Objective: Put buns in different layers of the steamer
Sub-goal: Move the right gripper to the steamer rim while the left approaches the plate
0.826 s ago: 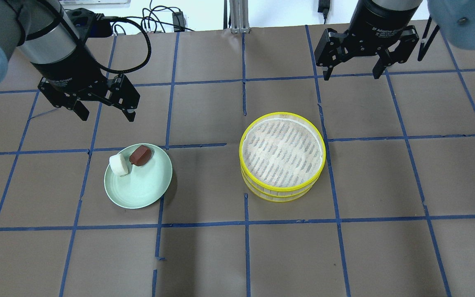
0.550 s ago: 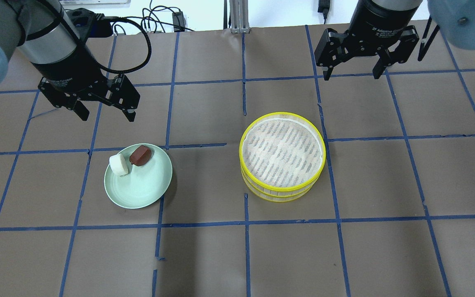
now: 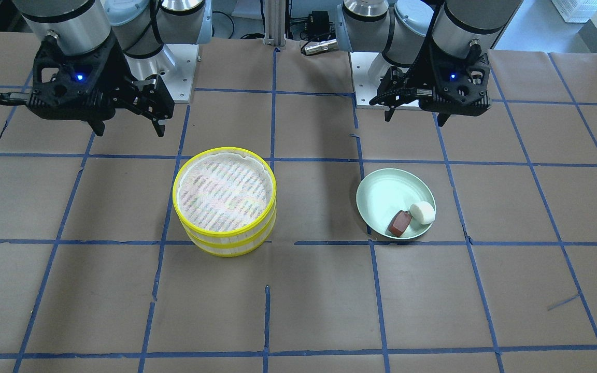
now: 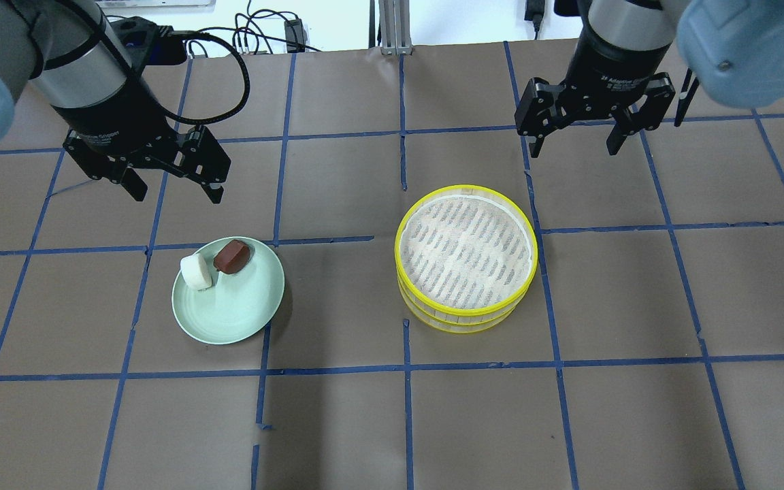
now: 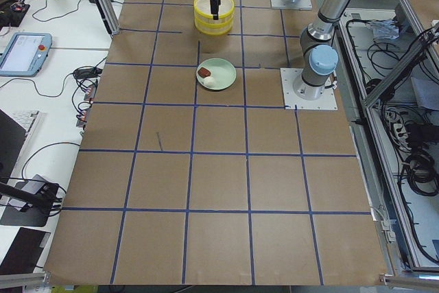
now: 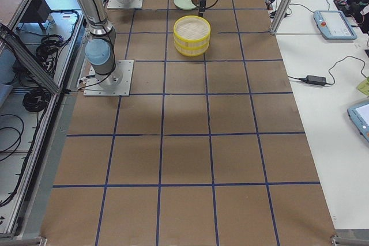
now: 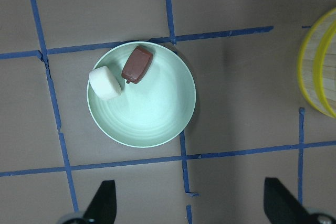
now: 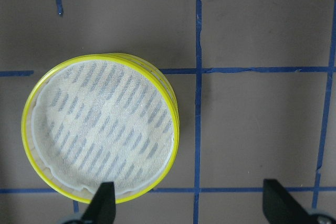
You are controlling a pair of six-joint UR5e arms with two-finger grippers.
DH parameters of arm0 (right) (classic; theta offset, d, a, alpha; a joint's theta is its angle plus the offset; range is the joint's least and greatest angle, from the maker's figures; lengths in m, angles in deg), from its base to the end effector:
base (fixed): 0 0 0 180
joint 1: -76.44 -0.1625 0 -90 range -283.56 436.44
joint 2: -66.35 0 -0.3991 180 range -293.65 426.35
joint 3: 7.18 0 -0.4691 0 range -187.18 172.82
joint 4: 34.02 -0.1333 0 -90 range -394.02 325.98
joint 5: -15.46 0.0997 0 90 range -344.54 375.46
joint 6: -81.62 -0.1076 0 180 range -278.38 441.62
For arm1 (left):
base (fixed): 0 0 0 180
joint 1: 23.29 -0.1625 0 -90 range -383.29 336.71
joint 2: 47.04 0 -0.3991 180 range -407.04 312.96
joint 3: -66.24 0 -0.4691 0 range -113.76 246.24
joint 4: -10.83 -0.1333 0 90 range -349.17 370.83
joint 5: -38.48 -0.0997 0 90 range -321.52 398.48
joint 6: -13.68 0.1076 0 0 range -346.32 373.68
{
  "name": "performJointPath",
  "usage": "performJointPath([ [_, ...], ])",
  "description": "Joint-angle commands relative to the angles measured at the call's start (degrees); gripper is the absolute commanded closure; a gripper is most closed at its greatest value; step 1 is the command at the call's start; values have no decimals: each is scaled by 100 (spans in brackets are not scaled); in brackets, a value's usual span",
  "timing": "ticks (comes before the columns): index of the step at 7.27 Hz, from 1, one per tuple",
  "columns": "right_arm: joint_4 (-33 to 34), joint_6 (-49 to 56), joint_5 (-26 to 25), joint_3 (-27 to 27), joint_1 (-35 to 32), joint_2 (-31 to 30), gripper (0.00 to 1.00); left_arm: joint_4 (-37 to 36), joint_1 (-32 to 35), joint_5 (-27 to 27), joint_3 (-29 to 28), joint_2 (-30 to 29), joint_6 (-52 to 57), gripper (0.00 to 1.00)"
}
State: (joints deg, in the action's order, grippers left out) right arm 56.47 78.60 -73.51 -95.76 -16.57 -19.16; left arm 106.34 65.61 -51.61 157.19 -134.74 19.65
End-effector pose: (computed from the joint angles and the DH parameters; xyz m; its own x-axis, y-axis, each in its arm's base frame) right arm 0.1663 -0.5865 0.4233 -0.9999 0.0009 -0.0156 0.0002 0.9989 0.0459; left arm -0.1227 -0.5470 0.4578 -0.9964 0.0847 0.0060 0.0849 0.9938 0.0723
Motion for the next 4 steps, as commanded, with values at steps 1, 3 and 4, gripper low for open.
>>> performJointPath([
  [1, 670, -49, 1, -884, -7, 209, 3, -6, -301, 17, 20, -27, 71, 0],
  [3, 2306, -67, 10, -1964, -7, 306, 3, -24, -723, 0, 46, -176, 726, 0],
  [4, 2602, -76, -16, -2222, -7, 367, 4, -233, -812, -9, 142, -464, 774, 0],
])
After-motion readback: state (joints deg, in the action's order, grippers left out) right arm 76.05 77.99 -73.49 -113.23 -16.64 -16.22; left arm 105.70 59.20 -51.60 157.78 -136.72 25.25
